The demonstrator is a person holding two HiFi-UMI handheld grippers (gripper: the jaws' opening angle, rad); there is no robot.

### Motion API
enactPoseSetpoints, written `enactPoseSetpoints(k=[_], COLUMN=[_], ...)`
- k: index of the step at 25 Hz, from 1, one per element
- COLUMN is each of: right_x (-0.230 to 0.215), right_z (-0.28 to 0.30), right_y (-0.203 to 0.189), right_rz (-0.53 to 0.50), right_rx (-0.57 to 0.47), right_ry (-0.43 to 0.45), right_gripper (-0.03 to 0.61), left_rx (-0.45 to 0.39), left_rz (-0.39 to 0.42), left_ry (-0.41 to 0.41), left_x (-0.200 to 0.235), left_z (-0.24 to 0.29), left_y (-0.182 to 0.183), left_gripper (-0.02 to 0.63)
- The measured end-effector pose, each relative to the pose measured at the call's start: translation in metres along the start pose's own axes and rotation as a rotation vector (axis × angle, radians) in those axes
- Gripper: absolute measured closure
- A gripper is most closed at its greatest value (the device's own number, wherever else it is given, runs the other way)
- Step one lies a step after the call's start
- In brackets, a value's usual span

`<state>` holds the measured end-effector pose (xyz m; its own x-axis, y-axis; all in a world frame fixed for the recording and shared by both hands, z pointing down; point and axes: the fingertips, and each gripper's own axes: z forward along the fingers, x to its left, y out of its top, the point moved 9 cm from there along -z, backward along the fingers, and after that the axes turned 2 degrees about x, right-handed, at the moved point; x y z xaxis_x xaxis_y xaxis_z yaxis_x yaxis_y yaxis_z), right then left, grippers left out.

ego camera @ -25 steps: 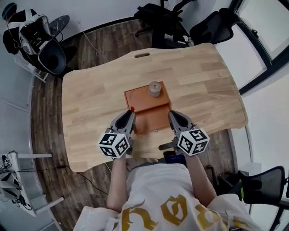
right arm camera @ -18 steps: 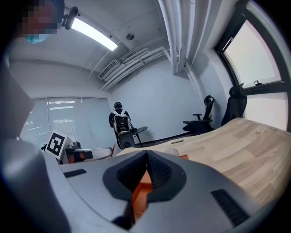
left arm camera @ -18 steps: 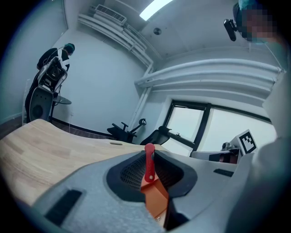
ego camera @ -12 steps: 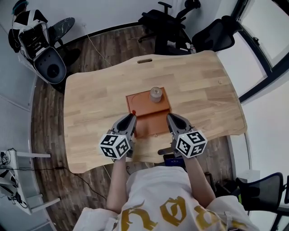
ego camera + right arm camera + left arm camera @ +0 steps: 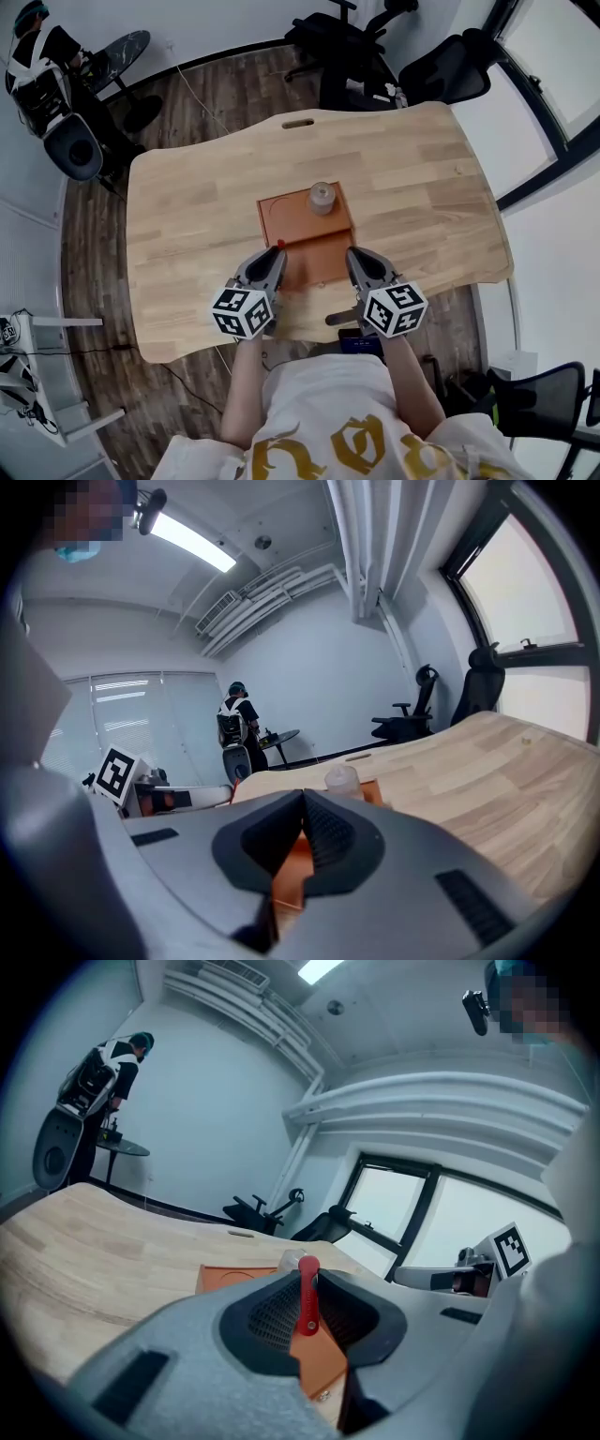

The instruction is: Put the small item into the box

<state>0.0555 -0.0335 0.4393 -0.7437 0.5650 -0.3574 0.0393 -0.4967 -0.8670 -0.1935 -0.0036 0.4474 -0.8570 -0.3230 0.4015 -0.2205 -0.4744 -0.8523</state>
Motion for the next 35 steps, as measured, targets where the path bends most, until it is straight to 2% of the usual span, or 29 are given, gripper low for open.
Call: enactPoseSetpoints(k=[11, 20, 26, 35], right_x=[-0.004, -0.016, -0.031, -0.049], right_z=[0.015, 0.026, 0.035, 0.041], right_y=[-0.015, -0.023, -0.034, -0.036], right_rz=[-0.082, -0.081, -0.024, -0.003], right_rx=[0.078, 0.125, 0.150, 0.176], right_ry=[0.005, -0.007, -0.020, -0.034], right_gripper=[0.568, 0.566, 0.566, 0.567], left_rx=[0.048, 0.177, 0.247, 0.352], left_rz=[-0.038, -0.049, -0.052, 0.023], left_ry=[-0.001, -0.033, -0.045, -0.068], left_x=[0.007, 0.013, 0.019, 0.015], left_z=[0.016, 0.038, 0.053, 0.079], left_y=[-0.017, -0.036, -0.045, -0.054], left_gripper=[0.557, 0.557, 0.557, 0.557])
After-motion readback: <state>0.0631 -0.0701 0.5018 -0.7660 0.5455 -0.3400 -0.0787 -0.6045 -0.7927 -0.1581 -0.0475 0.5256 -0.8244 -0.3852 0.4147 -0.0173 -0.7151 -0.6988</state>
